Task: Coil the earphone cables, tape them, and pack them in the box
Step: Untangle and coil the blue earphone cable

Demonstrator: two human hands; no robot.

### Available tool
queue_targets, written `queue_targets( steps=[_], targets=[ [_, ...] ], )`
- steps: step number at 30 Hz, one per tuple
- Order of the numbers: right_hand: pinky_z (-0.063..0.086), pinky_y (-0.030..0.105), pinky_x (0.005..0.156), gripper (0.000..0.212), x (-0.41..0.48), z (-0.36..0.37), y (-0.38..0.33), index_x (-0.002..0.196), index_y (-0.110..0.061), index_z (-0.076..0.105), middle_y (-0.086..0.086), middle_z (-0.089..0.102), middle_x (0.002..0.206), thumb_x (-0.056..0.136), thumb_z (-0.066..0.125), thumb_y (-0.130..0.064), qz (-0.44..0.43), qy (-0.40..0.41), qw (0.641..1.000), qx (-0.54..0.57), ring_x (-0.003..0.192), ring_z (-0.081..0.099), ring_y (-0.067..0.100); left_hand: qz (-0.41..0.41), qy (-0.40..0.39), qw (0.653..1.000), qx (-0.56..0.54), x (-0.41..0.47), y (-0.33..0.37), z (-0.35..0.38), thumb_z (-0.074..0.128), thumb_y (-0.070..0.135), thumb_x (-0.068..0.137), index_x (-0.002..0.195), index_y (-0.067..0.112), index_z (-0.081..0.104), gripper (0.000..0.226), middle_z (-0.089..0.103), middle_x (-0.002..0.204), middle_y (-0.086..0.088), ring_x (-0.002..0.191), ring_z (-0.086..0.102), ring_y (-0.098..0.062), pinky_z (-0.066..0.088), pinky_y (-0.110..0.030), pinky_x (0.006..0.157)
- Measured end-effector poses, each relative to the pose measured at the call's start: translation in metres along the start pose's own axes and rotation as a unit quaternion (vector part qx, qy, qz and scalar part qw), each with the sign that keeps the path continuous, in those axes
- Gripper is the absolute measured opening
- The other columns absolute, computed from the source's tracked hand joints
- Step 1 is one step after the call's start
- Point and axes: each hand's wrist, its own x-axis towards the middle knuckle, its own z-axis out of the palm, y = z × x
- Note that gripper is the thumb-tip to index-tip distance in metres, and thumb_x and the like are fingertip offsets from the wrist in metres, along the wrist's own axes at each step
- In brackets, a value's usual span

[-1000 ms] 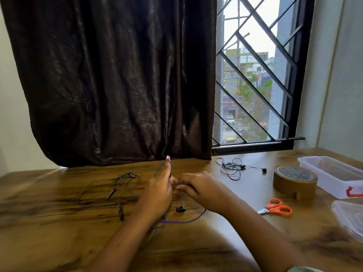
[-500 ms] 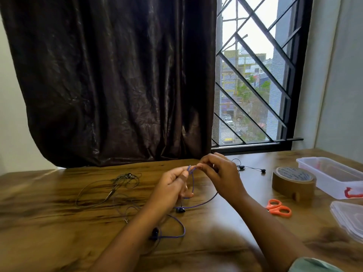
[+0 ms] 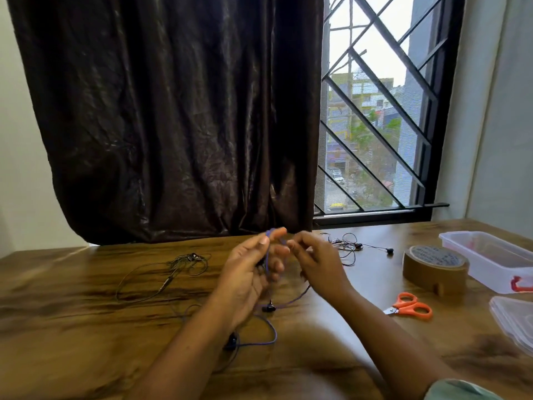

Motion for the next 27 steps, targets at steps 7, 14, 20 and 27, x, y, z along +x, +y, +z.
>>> queue_targets(
  steps=[7,14,20,27],
  targets=[
    [0.040,0.015,0.050,0.020,-0.023,0.032,-0.032,0.084,-0.031,0.060,-0.011,0.056,0.063,0.096,0.053,-0.017,0.061,-0.221,0.972,0.058,0.053,0.048,0.000,0.118,0.216,0.969,-0.007,0.012,0.003,-0.024,0.039,0.016,0.100,0.124,0.016,0.054,0.028,0.069,0.093,-0.001,0.049,0.056,-0.001,0.046,-0.014,0.044],
    [0.042,0.017,0.057,0.025,-0.020,0.020,-0.034,0.068,-0.036,0.053,-0.019,0.056,0.052,0.092,0.059,-0.032,0.027,-0.348,0.934,-0.078,0.053,0.050,0.001,0.120,0.233,0.916,0.303,0.020,-0.011,-0.051,0.033,0.013,0.102,0.146,0.024,0.019,0.048,0.067,0.103,-0.002,0.079,0.060,-0.004,0.046,-0.018,0.069],
    [0.034,0.010,0.056,0.013,-0.003,-0.002,-0.023,0.079,-0.023,0.067,-0.012,0.048,0.055,0.089,0.061,-0.029,-0.085,-0.240,0.958,-0.133,0.055,0.047,-0.002,0.060,0.103,0.846,0.520,0.014,-0.015,-0.052,0.036,0.014,0.101,0.144,0.024,0.034,0.044,0.057,0.076,0.009,0.069,0.052,0.000,0.039,-0.008,0.061],
    [0.047,0.023,0.065,0.008,0.010,-0.033,0.000,0.091,-0.030,0.065,-0.014,0.062,0.085,0.092,0.058,-0.032,-0.113,-0.029,0.979,-0.167,0.075,0.058,0.002,0.004,-0.057,0.950,0.308,0.008,-0.010,-0.018,0.034,0.021,0.100,0.095,0.015,0.069,0.035,0.032,0.041,0.007,0.043,0.035,-0.008,0.049,-0.021,0.054]
  ],
)
